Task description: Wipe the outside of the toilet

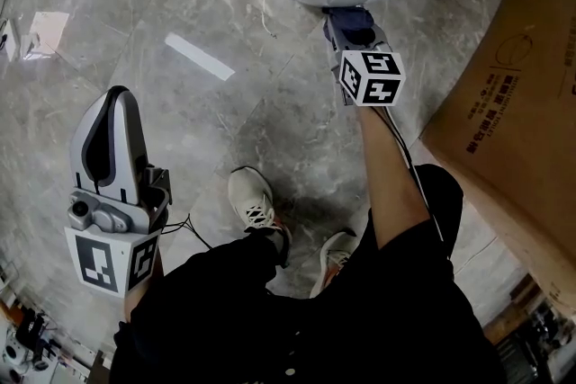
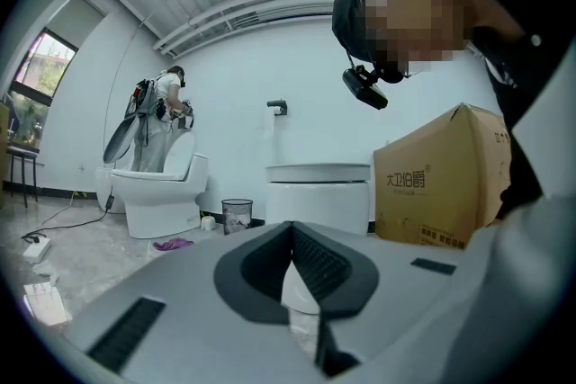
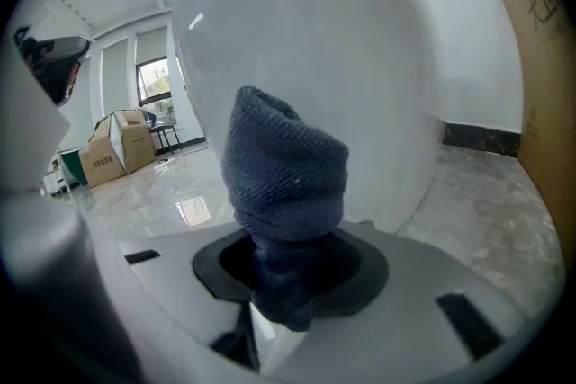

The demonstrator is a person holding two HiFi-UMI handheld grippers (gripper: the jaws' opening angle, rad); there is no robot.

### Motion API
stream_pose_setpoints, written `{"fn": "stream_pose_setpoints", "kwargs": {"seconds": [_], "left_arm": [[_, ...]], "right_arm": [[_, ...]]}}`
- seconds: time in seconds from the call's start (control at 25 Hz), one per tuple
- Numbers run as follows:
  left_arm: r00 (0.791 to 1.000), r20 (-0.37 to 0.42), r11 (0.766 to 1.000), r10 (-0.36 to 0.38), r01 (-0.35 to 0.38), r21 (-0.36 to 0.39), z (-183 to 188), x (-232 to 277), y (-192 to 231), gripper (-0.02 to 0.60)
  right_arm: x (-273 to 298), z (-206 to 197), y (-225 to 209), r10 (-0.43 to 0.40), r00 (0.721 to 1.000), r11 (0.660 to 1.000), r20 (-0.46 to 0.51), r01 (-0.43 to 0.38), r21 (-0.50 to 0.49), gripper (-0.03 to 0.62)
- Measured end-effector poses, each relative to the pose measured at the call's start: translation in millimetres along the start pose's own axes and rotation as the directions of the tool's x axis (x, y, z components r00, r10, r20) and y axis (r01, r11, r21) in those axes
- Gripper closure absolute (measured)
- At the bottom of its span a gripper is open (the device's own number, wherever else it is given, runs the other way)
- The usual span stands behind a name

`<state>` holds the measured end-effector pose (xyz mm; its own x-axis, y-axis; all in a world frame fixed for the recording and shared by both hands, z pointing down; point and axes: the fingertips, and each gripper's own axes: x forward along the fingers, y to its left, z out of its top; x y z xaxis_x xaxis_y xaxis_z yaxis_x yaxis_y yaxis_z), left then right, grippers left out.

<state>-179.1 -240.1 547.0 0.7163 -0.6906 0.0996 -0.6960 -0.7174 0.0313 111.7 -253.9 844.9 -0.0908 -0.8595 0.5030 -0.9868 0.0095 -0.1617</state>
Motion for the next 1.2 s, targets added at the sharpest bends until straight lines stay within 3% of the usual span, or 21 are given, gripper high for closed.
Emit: {"fn": "stream_pose_setpoints", "kwargs": {"seconds": [0.32,0.72,1.2], "left_arm": [[1.0,-0.004,1.0,-0.006,0.006,-0.02,-7.4,2.8,0.2,0.571],[1.0,-0.019,1.0,-0.003,0.003,-0.018,-10.6,-5.3,-4.5,0.571],[0.999,0.033,1.0,-0.009,0.009,0.017,20.4,-11.0,-27.1,0.571]], "right_arm": [[20.4,-22.3,-7.3,0.004,0.998,0.999,-0.069,-0.008,-0.054,0.473],[29.9,-31.9,-2.4,0.021,0.994,1.0,-0.104,-0.022,-0.002,0.474],[-23.3,-7.3,13.8,0.11,0.983,0.992,-0.145,-0.117,-0.041,0.473]]}}
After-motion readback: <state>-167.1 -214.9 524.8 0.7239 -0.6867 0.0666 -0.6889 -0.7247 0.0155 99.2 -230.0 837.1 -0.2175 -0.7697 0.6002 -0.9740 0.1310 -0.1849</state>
